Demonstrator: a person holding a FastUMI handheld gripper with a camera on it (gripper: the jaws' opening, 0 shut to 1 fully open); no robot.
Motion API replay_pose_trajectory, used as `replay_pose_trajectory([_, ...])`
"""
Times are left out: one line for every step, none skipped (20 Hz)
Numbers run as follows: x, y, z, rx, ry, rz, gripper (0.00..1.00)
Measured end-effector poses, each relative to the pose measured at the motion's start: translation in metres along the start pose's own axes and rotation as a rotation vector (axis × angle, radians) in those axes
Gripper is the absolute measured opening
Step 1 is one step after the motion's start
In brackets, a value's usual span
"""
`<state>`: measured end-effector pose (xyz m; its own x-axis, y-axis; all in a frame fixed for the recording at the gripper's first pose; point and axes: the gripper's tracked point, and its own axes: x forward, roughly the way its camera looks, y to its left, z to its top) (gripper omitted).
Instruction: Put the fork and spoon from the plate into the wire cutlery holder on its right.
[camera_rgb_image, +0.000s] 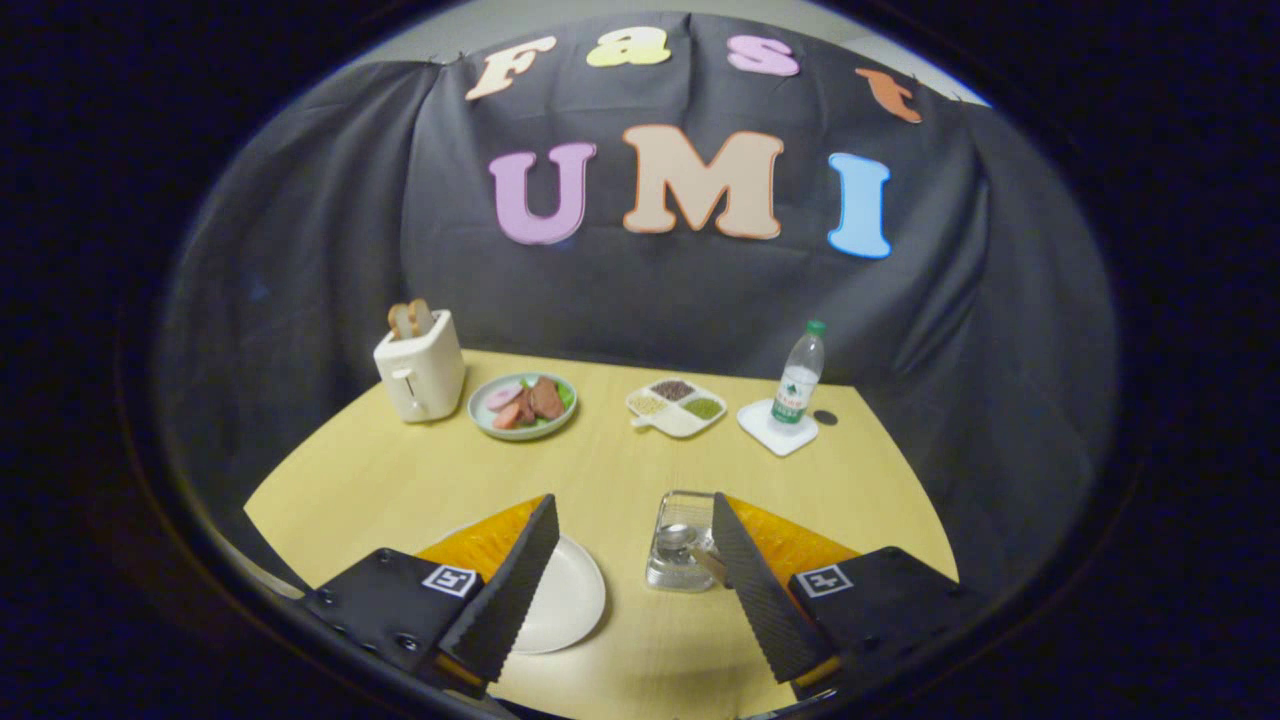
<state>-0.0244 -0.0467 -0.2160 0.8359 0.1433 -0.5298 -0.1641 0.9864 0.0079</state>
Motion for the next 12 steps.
replay_pose_trajectory([-0.005, -0.002, 0.009, 0.004, -0.047, -0.012, 0.99])
replay_pose_trajectory([-0.01, -0.002, 0.016, 0.006, -0.083, -0.021, 0.99])
replay_pose_trajectory([-0.016, -0.002, 0.023, 0.011, -0.123, -0.031, 0.99])
replay_pose_trajectory([-0.025, -0.003, 0.032, 0.017, -0.177, -0.053, 0.99])
replay_pose_trajectory([-0.031, -0.005, 0.045, 0.013, -0.24, -0.083, 0.99])
replay_pose_trajectory([-0.039, -0.007, 0.056, 0.008, -0.291, -0.105, 0.99])
replay_pose_trajectory([-0.048, -0.006, 0.061, 0.002, -0.324, -0.121, 0.98])
replay_pose_trajectory([-0.053, -0.005, 0.064, -0.001, -0.338, -0.127, 0.98])
replay_pose_trajectory([-0.055, -0.002, 0.064, 0.001, -0.344, -0.132, 0.98])
replay_pose_trajectory([-0.059, 0.001, 0.064, 0.009, -0.343, -0.124, 0.98])
replay_pose_trajectory([-0.062, 0.004, 0.066, 0.021, -0.344, -0.121, 0.98])
replay_pose_trajectory([-0.066, 0.005, 0.068, 0.034, -0.349, -0.119, 0.98])
